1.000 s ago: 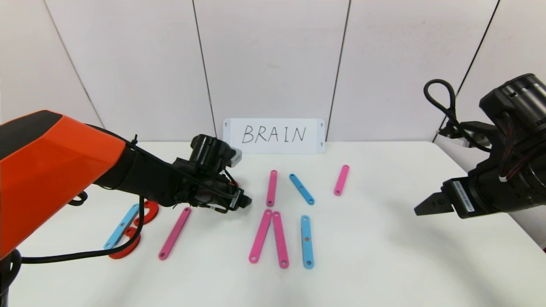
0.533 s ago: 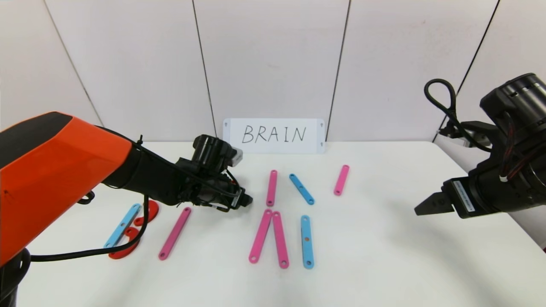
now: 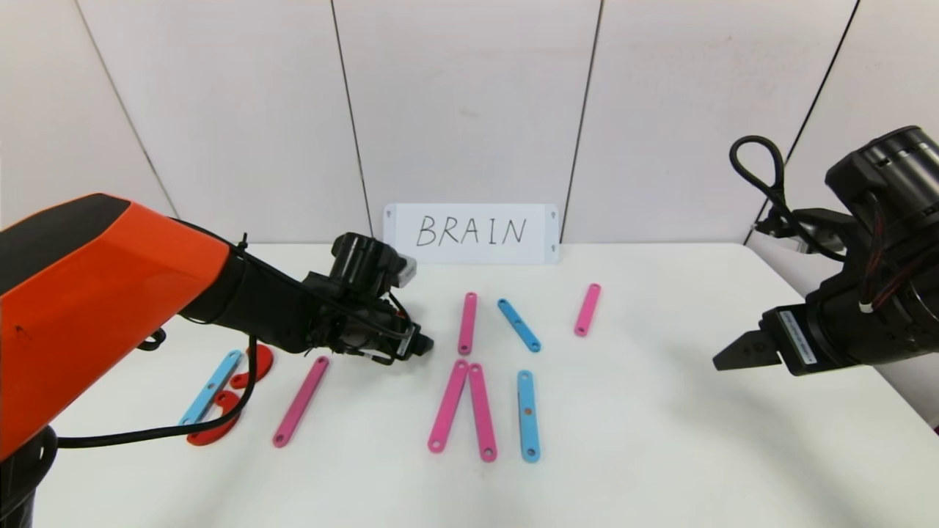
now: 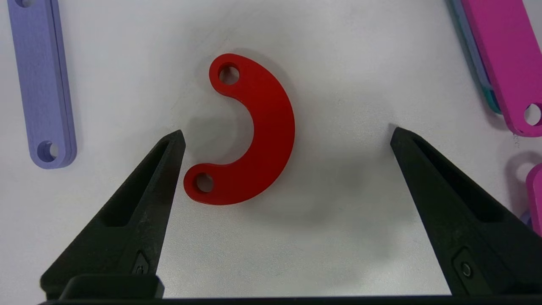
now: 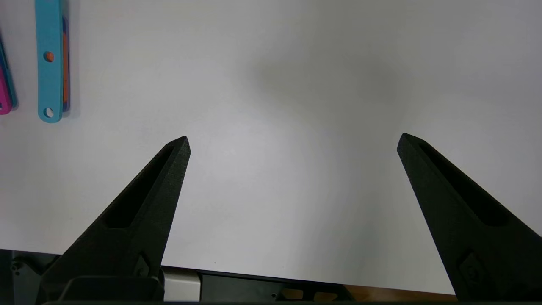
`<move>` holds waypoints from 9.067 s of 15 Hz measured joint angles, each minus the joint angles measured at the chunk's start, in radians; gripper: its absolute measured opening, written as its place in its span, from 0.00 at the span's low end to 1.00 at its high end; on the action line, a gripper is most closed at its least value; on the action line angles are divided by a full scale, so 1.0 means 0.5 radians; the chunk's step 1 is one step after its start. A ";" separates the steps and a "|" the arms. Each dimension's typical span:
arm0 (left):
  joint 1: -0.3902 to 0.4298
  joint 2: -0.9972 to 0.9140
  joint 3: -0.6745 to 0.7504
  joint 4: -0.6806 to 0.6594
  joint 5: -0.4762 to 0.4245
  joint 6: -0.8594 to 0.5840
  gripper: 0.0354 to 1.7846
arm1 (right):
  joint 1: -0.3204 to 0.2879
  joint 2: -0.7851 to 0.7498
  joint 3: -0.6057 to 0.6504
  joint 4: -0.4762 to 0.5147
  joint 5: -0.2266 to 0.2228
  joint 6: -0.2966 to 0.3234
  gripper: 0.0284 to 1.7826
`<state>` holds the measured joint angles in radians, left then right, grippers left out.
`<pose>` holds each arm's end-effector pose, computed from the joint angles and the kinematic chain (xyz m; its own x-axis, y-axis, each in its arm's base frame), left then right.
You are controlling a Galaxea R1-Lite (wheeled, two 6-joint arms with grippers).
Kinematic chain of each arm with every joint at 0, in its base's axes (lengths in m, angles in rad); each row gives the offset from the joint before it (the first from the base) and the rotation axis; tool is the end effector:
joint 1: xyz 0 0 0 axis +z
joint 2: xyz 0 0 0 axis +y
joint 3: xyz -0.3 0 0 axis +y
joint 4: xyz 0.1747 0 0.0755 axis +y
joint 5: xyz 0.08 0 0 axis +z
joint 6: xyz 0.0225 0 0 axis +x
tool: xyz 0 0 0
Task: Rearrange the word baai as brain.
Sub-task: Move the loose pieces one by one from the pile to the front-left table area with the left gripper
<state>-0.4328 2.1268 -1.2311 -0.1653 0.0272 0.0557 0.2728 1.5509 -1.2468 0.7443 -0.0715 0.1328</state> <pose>0.3659 -0.1684 0.0972 0.6874 -0.2876 -0.6669 0.4340 0.8990 0.0596 0.2262 0.0616 0.2309 0.4985 0.0653 -0.8644 -0.1218 0.9925 0.0047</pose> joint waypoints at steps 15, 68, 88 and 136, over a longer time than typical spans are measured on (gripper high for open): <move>0.028 0.027 -0.027 0.000 -0.005 0.005 0.83 | 0.003 -0.003 0.003 0.000 0.000 0.000 0.96; -0.188 -0.332 -0.014 0.971 0.517 -0.978 0.15 | 0.123 -0.159 0.062 0.003 0.000 -0.006 0.96; -0.137 -0.252 -0.109 1.131 0.509 -1.223 0.15 | 0.160 -0.142 0.077 0.000 -0.004 -0.004 0.96; -0.251 -0.261 -0.137 1.154 0.513 -1.221 0.97 | 0.209 -0.121 0.091 0.000 -0.008 -0.003 0.96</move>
<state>-0.5585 1.9964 -1.2994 0.4117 0.2836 -0.5547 0.3774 1.4904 -1.2011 0.7443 -0.0753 0.1313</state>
